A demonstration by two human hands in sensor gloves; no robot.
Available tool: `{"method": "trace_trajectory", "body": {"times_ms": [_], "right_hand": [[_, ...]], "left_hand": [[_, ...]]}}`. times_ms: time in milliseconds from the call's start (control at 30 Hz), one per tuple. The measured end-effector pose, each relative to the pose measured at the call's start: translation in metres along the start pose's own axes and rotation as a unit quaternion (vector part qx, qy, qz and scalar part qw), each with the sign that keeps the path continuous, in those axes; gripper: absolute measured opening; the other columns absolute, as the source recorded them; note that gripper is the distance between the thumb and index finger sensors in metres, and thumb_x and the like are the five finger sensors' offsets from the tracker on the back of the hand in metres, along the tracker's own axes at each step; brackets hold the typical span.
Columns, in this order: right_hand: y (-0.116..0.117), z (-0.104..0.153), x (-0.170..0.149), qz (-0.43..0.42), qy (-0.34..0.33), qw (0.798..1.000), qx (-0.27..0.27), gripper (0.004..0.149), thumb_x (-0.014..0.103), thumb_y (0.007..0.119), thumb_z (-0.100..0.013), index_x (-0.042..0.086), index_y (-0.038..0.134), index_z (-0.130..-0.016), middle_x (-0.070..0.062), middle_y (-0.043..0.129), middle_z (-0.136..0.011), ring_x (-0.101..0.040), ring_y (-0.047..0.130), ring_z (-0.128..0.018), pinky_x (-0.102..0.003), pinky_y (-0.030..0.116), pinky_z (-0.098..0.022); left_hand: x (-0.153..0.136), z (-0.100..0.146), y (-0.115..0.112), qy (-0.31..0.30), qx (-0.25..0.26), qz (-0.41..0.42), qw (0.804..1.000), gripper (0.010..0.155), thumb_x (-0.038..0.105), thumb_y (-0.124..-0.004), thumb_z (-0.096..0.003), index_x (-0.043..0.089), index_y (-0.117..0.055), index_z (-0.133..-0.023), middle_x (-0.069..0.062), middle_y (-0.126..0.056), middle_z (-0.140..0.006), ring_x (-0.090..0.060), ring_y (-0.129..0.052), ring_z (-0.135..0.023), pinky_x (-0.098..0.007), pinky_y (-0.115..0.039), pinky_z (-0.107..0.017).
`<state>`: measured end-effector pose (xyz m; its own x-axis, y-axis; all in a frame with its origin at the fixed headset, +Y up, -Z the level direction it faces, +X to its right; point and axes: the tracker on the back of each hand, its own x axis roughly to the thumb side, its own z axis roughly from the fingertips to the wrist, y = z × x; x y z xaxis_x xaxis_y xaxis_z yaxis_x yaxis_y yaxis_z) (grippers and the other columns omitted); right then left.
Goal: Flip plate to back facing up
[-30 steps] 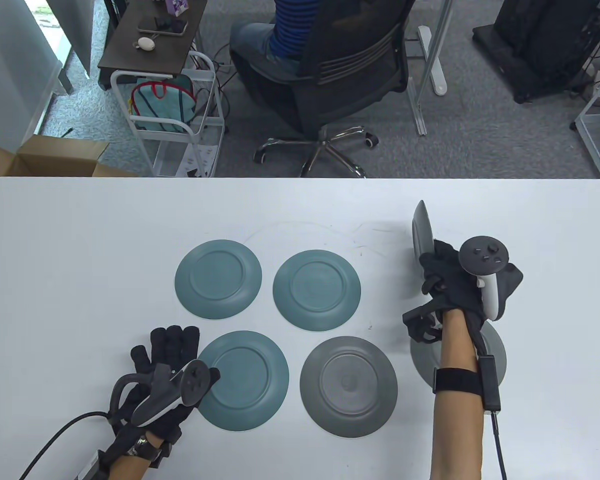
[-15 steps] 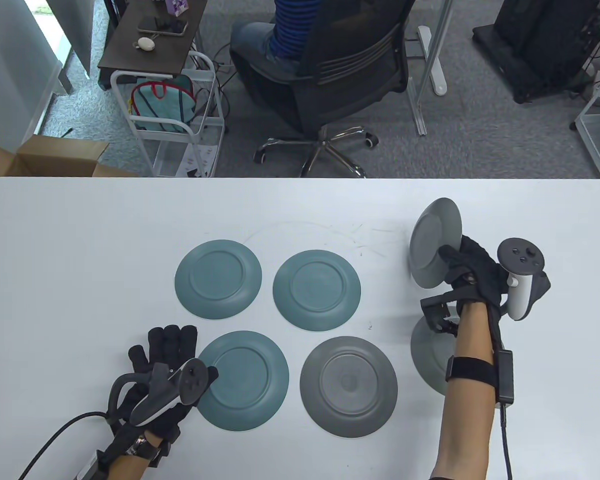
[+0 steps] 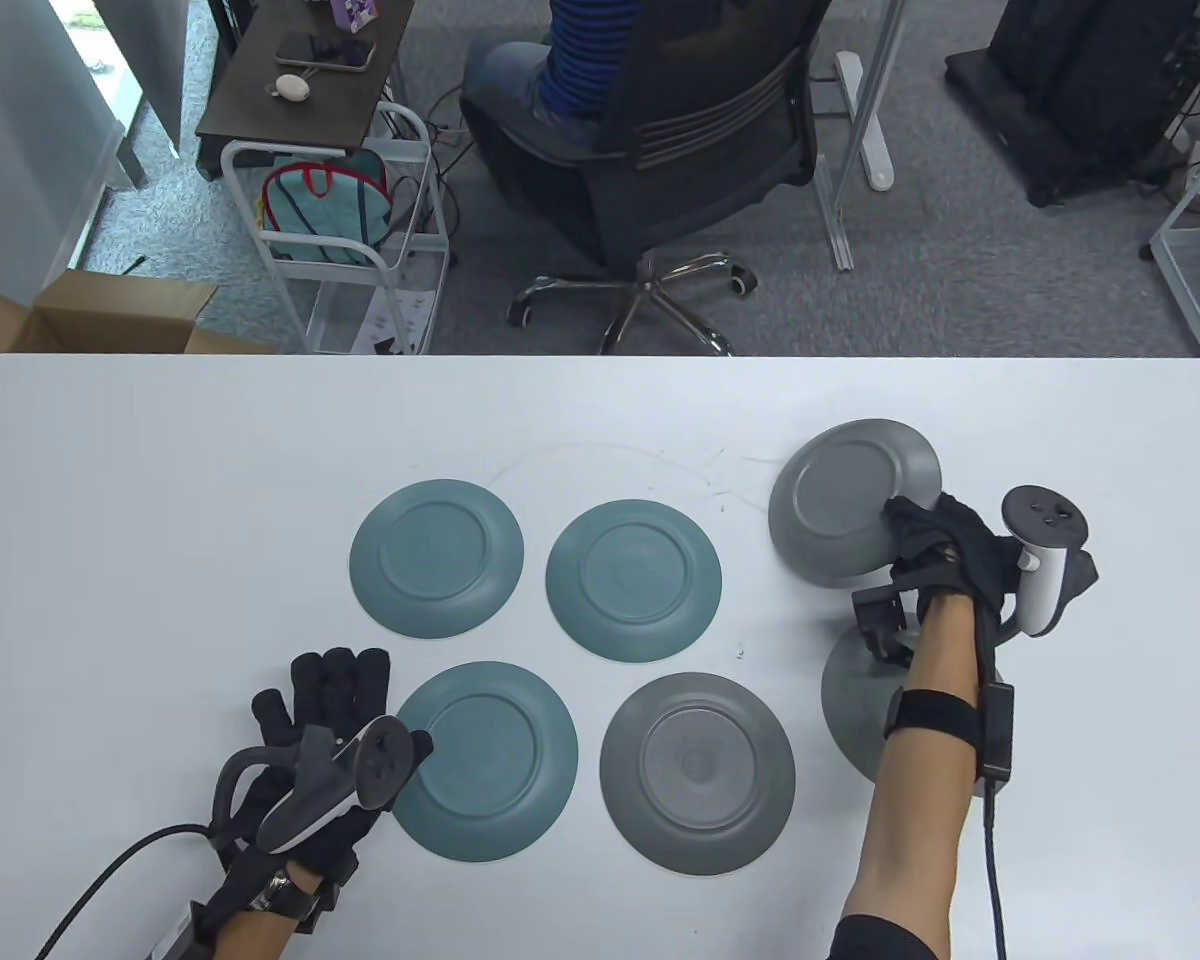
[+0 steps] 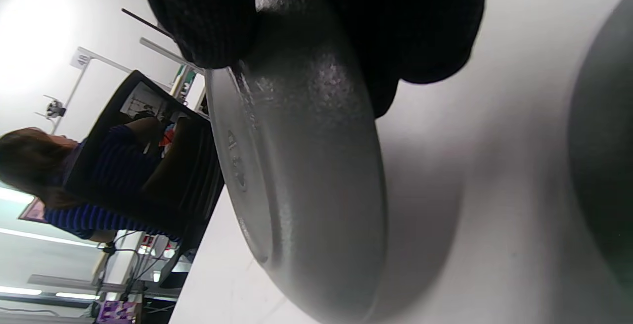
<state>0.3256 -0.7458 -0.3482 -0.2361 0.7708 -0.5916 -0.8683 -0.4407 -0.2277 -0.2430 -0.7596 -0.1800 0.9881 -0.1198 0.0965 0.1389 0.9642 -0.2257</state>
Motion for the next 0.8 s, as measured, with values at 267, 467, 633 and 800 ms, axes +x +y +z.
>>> {"method": "trace_trajectory", "body": {"times_ms": [267,467,633,800], "right_hand": [[0.0,-0.012,-0.007,0.051,0.051,0.997,-0.004,0.07,0.039,0.077,-0.053,-0.001,0.053,-0.104,-0.015,0.084,-0.083,-0.03,0.094,-0.063,-0.043,0.079,-0.05],[0.0,-0.017,-0.008,0.085,0.066,0.994,-0.02,0.07,0.04,0.076,-0.052,-0.002,0.054,-0.104,-0.016,0.084,-0.083,-0.031,0.094,-0.063,-0.044,0.078,-0.05],[0.002,-0.022,-0.013,0.102,0.078,0.991,-0.026,0.071,0.04,0.076,-0.052,-0.002,0.053,-0.104,-0.018,0.084,-0.084,-0.033,0.093,-0.064,-0.045,0.078,-0.051],[0.004,-0.025,-0.015,0.11,0.086,0.99,-0.03,0.071,0.04,0.075,-0.052,-0.003,0.053,-0.104,-0.021,0.083,-0.085,-0.035,0.092,-0.064,-0.045,0.077,-0.052]], "left_hand": [[0.0,0.0,0.0,0.002,-0.001,-0.002,1.0,0.088,0.071,-0.048,-0.0557,0.016,-0.023,-0.12,-0.021,-0.033,-0.121,-0.051,-0.04,-0.116,-0.073,-0.042,-0.075],[0.0,0.0,0.0,0.001,-0.004,-0.004,1.0,0.088,0.071,-0.048,-0.0556,0.016,-0.023,-0.12,-0.021,-0.033,-0.121,-0.051,-0.041,-0.116,-0.073,-0.042,-0.075],[0.001,0.0,0.0,0.001,-0.003,-0.005,1.0,0.088,0.071,-0.048,-0.0558,0.016,-0.023,-0.12,-0.021,-0.033,-0.121,-0.051,-0.04,-0.116,-0.073,-0.042,-0.076],[0.0,0.0,-0.001,0.001,-0.002,-0.005,1.0,0.088,0.071,-0.048,-0.0557,0.016,-0.023,-0.12,-0.021,-0.033,-0.121,-0.051,-0.041,-0.116,-0.073,-0.042,-0.075]]}}
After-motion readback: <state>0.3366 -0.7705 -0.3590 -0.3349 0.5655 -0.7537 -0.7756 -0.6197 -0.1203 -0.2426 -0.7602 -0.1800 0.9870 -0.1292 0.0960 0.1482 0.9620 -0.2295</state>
